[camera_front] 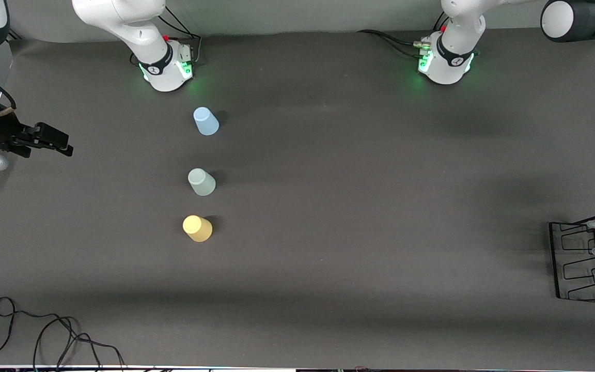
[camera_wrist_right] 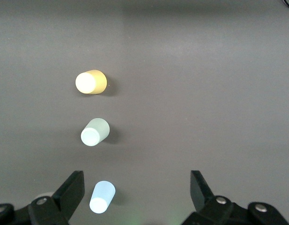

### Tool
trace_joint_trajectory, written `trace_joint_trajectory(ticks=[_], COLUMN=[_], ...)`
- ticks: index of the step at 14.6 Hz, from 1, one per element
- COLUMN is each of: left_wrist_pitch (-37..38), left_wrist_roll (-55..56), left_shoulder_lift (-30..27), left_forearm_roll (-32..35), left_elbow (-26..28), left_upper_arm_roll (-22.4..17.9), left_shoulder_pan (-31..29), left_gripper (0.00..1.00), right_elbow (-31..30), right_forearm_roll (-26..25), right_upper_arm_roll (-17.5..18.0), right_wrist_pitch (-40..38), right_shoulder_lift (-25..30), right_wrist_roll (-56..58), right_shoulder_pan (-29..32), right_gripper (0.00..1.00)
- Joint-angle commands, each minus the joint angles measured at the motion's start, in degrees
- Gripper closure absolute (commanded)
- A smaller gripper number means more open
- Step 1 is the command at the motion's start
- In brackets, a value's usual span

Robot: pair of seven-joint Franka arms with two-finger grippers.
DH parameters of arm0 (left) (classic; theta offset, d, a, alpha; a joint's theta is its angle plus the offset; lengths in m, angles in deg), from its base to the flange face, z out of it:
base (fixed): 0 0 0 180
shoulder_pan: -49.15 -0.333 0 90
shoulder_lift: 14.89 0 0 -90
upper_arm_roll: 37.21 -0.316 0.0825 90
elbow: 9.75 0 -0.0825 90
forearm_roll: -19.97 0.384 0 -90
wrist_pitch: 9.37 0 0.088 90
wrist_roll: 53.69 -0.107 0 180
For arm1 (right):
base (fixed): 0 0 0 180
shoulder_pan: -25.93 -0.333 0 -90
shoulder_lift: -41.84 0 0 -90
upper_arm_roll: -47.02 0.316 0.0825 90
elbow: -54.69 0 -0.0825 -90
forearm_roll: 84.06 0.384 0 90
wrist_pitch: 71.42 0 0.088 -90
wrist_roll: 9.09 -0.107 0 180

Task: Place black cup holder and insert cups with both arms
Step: 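Reach the left gripper to the black rack and grasp its wooden dowel, then lift the black rack with the left gripper and carry it toward the cups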

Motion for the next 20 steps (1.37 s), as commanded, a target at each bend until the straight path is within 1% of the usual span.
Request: trace_joint_trajectory(ticks=[1, 2, 3, 4, 6, 7, 8, 10, 12, 13, 15, 18, 20], left_wrist_pitch=[8.4, 12.6, 15.4, 17.0, 19.9, 21.3, 21.6, 20.6, 20.6, 20.5, 19.2, 19.2, 19.0], left_wrist_roll=[-0.1, 0.0, 0.1, 2.1, 5.7, 6.9, 7.3, 7.4, 8.3, 12.0, 23.6, 30.3, 36.7], left_shoulder_lift=[-2.4, -3.3, -4.9, -7.3, -10.2, -11.1, -12.2, -15.7, -19.2, -20.6, -21.5, -23.0, -23.5], left_forearm_roll=[1.3, 1.2, 0.4, -1.5, -5.9, -6.9, -7.0, -7.0, -7.5, -7.6, -7.6, -8.1, -8.1], left_elbow=[-3.7, -5.0, -5.1, -4.2, -2.2, -1.3, 0.0, 4.5, 7.3, 8.3, 8.4, 8.6, 8.9], left_upper_arm_roll=[0.4, 0.4, 1.0, 1.5, 2.0, 2.1, 2.1, 2.1, 2.2, 2.1, 2.2, 2.2, 2.5], left_shoulder_pan=[1.0, 1.1, 1.8, 2.3, 3.1, 4.1, 5.4, 7.9, 11.6, 14.3, 20.6, 25.4, 29.2], left_gripper=[1.0, 1.0, 1.0, 1.0, 1.0, 1.0, 1.0, 1.0, 1.0, 1.0, 1.0, 1.0, 1.0], right_elbow=[0.8, 0.8, 0.8, 0.8, 0.8, 0.8, 0.8, 0.8, 0.8, 0.8, 0.8, 0.8, 0.8], right_forearm_roll=[-0.2, -0.2, -0.2, -0.2, -0.3, -0.2, -0.2, -0.3, -0.3, -0.2, -0.2, -0.3, -0.2], right_upper_arm_roll=[0.2, 0.2, 0.2, 0.2, 0.2, 0.2, 0.2, 0.2, 0.2, 0.2, 0.2, 0.2, 0.2], right_wrist_pitch=[-0.4, -0.4, -0.4, -0.4, -0.4, -0.4, -0.4, -0.4, -0.4, -0.4, -0.5, -0.5, -0.5], right_shoulder_lift=[-0.4, -0.4, -0.4, -0.4, -0.4, -0.4, -0.4, -0.4, -0.4, -0.4, -0.3, -0.3, -0.3], right_wrist_roll=[1.0, 1.0, 1.0, 1.0, 1.0, 1.0, 1.0, 1.0, 1.0, 1.0, 1.0, 1.0, 1.0], right_shoulder_pan=[0.5, 0.5, 0.5, 0.5, 0.4, 0.5, 0.5, 0.5, 0.5, 0.5, 0.5, 0.5, 0.5], right_gripper=[0.0, 0.0, 0.0, 0.0, 0.0, 0.0, 0.0, 0.0, 0.0, 0.0, 0.0, 0.0, 0.0])
